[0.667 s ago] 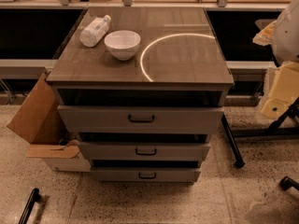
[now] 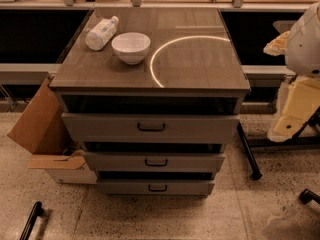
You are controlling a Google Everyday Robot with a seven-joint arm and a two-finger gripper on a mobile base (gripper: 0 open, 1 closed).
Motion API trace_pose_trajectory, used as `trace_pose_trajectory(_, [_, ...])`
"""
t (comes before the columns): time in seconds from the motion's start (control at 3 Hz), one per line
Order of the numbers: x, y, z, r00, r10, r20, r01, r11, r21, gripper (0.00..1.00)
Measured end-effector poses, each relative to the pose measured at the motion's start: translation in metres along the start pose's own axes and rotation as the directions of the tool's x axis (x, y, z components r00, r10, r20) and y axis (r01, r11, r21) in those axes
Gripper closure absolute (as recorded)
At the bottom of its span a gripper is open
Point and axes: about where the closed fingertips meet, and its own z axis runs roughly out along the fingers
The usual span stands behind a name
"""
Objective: Open middle drawer
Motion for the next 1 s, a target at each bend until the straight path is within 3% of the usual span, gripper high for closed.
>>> trace_pose_trajectory(0.33, [-0.024, 0.035, 0.022, 0.992, -0.076, 0.096, 0.077, 0.997, -0.005, 0.0])
trace_pose_trajectory(0.67, [-0.053, 0.079, 0.077, 0.966, -0.098, 0.239, 0.117, 0.9908, -0.067, 0.0])
trace_pose_trajectory(1.0, [-0.053, 0.103, 0.1, 0.964, -0.075, 0.256, 0.111, 0.9856, -0.128, 0.0])
